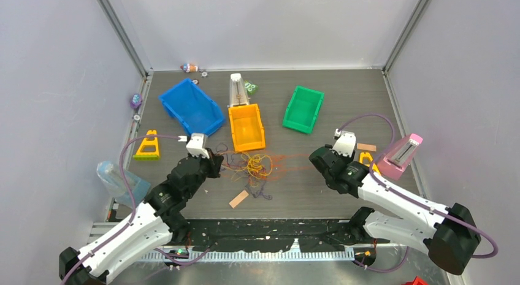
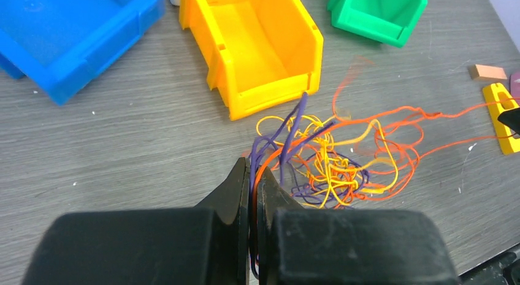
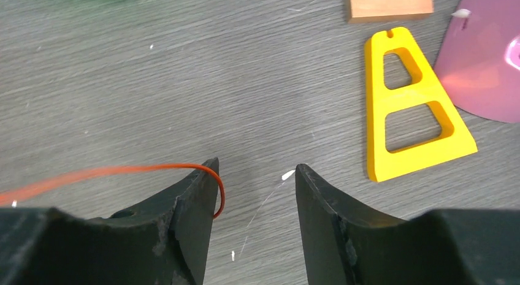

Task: Untangle the cables

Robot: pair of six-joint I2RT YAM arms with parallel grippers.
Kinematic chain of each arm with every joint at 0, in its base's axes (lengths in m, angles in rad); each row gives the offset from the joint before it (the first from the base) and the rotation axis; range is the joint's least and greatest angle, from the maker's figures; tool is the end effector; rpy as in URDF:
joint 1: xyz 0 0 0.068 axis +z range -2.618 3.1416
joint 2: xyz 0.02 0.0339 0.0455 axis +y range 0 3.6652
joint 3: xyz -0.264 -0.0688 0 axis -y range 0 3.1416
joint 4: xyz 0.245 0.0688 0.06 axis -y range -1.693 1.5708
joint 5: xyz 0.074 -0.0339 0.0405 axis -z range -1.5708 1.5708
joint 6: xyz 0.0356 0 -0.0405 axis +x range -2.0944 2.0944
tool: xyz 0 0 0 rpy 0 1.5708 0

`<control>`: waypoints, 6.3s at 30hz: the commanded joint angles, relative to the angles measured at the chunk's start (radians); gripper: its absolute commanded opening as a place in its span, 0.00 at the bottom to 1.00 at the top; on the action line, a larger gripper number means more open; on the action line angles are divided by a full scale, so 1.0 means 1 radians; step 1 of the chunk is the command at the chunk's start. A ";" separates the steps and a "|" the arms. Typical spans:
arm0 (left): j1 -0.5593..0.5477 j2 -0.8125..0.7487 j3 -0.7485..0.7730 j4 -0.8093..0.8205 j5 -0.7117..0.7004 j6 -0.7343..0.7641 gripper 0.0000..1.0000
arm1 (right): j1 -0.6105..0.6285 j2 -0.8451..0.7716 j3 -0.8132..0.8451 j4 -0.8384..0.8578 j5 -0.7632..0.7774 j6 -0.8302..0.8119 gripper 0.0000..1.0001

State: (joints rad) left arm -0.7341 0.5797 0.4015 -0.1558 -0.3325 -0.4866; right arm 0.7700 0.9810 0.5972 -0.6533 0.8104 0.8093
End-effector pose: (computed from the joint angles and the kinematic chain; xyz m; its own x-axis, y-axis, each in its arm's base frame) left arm 0.1211 -0.0936 0.2384 -0.4042 -0.2306 -0.8851 0.2435 0.9056 -0.3472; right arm 0.1421 0.1019 0.2120 -0.5822 0.1303 -0.8025 0.2989 0.9523 -0.0622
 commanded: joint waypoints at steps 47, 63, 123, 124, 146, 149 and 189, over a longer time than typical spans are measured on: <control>0.106 0.162 0.654 0.038 0.510 0.035 0.00 | 0.178 0.284 -0.069 0.719 -0.211 -0.214 0.05; 0.150 0.046 0.473 -0.300 -0.086 0.076 0.00 | -0.035 -0.036 0.016 -0.154 0.235 0.306 0.05; -0.013 0.567 0.473 0.435 0.696 0.210 0.85 | -0.205 -0.156 0.376 0.306 -1.218 -0.663 0.05; -0.014 0.591 0.483 0.448 0.690 0.202 0.82 | -0.204 -0.159 0.374 0.301 -1.221 -0.665 0.05; -0.011 0.574 0.434 0.444 0.694 0.170 0.00 | -0.205 -0.295 0.134 0.306 -1.096 -0.612 0.97; -0.011 0.554 0.446 0.417 0.722 0.171 0.00 | -0.204 -0.291 0.092 0.370 -1.143 -0.606 0.99; 0.078 0.495 1.013 -0.060 0.448 0.294 0.00 | -0.031 0.028 -0.205 1.072 -1.258 -0.467 0.80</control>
State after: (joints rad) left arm -0.7055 1.0779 1.3720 -0.1425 0.2054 -0.1940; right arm 0.7338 1.0725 0.4305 0.3492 -0.4545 0.3199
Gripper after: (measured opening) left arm 0.006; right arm 0.890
